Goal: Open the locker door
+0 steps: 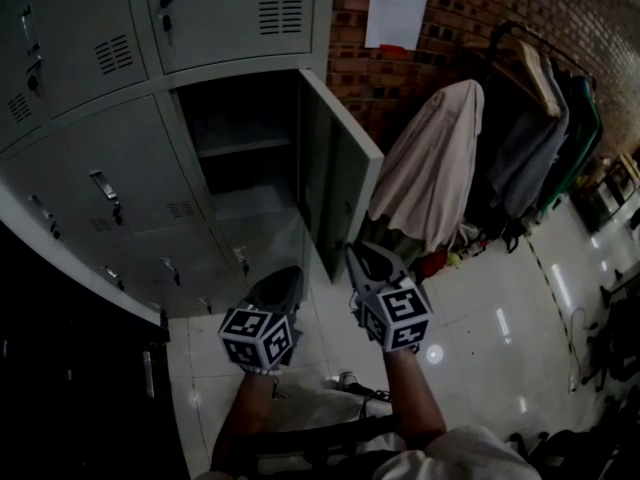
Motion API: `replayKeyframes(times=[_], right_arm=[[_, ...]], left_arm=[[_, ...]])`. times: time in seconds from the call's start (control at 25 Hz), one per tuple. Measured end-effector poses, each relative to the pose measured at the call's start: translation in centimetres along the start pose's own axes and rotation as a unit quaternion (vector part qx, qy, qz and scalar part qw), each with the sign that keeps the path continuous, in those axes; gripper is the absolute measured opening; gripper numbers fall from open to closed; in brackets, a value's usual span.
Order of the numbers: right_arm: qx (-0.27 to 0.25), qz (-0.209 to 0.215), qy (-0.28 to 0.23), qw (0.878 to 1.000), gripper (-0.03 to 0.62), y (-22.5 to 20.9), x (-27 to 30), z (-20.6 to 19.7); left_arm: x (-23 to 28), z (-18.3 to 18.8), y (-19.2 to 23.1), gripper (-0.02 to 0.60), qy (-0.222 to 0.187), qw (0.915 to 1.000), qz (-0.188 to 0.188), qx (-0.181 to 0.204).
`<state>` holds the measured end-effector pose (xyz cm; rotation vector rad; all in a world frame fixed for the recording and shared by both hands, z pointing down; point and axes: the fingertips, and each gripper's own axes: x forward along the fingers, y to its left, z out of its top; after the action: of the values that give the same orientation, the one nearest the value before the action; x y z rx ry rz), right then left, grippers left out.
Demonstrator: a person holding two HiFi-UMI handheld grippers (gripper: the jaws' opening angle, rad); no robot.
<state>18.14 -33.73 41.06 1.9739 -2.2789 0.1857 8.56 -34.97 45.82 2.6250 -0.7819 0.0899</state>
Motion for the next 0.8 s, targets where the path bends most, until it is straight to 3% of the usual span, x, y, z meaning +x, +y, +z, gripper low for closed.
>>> replayKeyframes(times=[0.44,0.8], right_arm=[[0.009,-0.033,-0.002,0.999,0.037,-7.2,-0.6,-0.3],[0.003,-0.009,-0.004,1.0,0.023,-7.3,-0.7,-0.1]], left_arm=[[1.8,-0.2,-1.5,-0.008,0.001,0.9998,0.017,0.003],[2.6,0.5,-2.1,-0.008,-0.006,0.9993,0.035,0.014]])
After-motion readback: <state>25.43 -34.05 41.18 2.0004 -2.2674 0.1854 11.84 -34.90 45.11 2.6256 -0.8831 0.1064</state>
